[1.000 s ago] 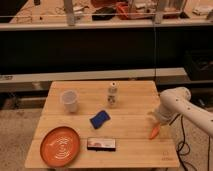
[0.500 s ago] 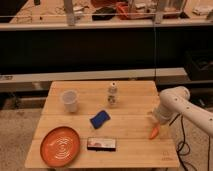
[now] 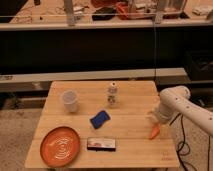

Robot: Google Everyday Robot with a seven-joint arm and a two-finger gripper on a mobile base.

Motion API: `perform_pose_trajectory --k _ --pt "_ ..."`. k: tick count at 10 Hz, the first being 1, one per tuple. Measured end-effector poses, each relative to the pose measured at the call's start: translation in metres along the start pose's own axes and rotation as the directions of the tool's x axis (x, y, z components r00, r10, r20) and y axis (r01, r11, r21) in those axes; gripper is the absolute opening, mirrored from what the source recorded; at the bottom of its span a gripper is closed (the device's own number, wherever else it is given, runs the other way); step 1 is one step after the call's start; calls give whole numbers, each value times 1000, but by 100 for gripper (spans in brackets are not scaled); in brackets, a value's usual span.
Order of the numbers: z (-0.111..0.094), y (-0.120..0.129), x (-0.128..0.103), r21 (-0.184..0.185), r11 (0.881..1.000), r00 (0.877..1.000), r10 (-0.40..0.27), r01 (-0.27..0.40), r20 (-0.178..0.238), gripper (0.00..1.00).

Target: Drag the pepper across the table

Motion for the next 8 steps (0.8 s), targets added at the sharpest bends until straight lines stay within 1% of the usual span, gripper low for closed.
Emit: perform_pose_trajectory --k 8 --pt "0 -7 9 -7 1000 1000 -24 24 4 80"
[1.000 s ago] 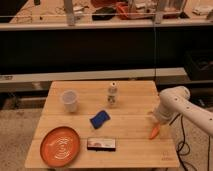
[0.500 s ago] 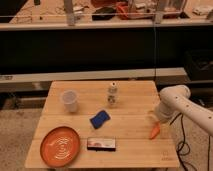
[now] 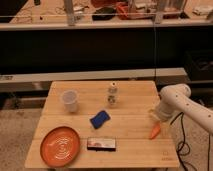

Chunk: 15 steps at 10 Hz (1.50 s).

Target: Drag the pepper across the table

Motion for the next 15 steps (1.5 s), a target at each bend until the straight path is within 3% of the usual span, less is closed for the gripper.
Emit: perform_pose_trajectory --k 15 --pt "3 -6 8 -3 998 998 -61 61 6 80"
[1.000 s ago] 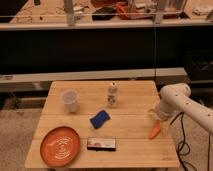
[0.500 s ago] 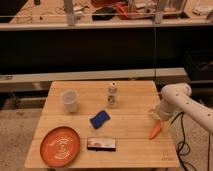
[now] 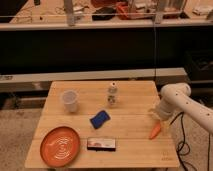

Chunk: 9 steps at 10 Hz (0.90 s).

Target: Drag the pepper across the table

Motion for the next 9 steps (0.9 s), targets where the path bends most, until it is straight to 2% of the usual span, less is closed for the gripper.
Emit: perform_pose_trajectory --k 9 --pt "1 -2 7 5 999 999 -37 37 1 80"
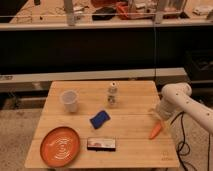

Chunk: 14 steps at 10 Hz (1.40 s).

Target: Drag the pepper across the table

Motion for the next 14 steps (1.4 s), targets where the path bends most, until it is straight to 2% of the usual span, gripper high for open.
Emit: perform_pose_trajectory --k 14 --pt "5 -3 1 6 998 998 -61 61 -3 80"
